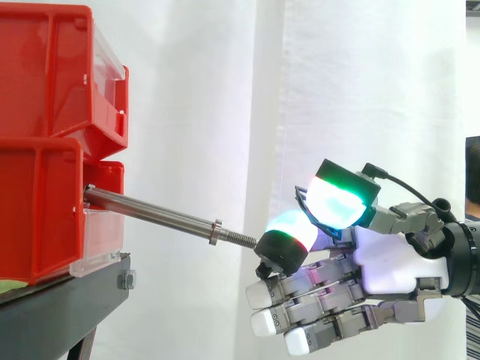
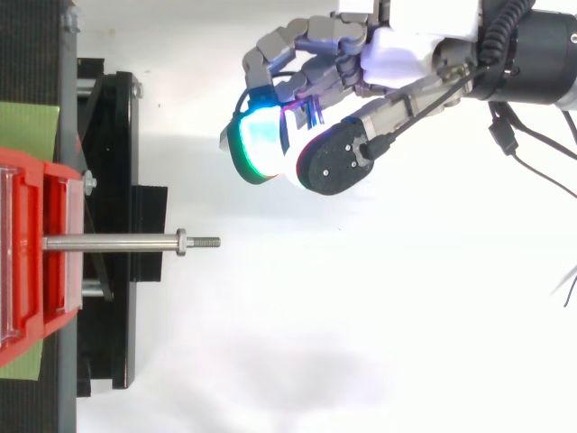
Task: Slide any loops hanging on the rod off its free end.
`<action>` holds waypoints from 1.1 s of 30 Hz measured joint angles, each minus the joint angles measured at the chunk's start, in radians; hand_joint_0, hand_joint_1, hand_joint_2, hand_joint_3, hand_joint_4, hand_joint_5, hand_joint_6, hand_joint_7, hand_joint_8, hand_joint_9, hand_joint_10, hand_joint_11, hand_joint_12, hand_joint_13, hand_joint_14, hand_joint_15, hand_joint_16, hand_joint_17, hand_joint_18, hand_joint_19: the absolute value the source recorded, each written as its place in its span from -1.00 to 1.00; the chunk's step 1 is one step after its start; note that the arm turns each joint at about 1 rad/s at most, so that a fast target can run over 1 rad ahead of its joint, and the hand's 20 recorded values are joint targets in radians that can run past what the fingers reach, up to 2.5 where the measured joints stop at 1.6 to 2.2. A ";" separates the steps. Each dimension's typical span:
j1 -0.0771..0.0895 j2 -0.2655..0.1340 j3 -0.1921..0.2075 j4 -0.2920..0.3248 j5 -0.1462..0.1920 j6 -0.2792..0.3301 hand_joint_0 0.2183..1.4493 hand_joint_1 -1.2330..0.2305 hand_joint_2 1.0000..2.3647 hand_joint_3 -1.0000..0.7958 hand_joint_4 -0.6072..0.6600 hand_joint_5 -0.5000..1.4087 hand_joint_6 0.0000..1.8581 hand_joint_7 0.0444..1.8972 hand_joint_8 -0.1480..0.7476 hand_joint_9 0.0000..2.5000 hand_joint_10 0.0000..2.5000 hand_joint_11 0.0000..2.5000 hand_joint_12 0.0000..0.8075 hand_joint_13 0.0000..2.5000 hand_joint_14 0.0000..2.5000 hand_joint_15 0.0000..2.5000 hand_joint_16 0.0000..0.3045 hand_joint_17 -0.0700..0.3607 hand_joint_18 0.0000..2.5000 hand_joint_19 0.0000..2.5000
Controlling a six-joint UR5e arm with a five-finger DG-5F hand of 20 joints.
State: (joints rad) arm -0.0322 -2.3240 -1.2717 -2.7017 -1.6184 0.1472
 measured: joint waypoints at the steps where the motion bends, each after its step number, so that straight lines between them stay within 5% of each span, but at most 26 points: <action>1: 0.000 0.000 0.000 0.000 0.000 0.000 -0.26 -0.41 -1.00 -0.44 0.02 -0.67 -0.09 0.23 -0.13 -0.49 -1.00 -0.88 -0.33 -0.54 -1.00 -0.98 -0.78 -0.32 -0.54 -0.81; 15: 0.000 0.000 0.000 -0.029 -0.001 0.001 -0.22 -0.50 -1.00 -0.44 0.15 -0.68 -0.06 0.20 -0.15 -0.50 -1.00 -0.87 -0.34 -0.51 -1.00 -0.97 -0.77 -0.31 -0.49 -0.81; 26: 0.003 0.000 0.000 -0.030 0.000 0.001 -0.36 -0.05 -1.00 -0.44 0.00 -0.65 -0.10 0.26 -0.16 -0.46 -1.00 -0.90 -0.39 -0.52 -1.00 -0.96 -0.80 -0.35 -0.54 -0.77; 33: 0.005 0.000 0.000 -0.032 0.000 0.001 -0.33 -0.01 -1.00 -0.44 0.04 -0.64 -0.12 0.23 -0.19 -0.45 -1.00 -0.89 -0.40 -0.55 -1.00 -0.97 -0.81 -0.37 -0.60 -0.79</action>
State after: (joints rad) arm -0.0276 -2.3240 -1.2716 -2.7336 -1.6183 0.1484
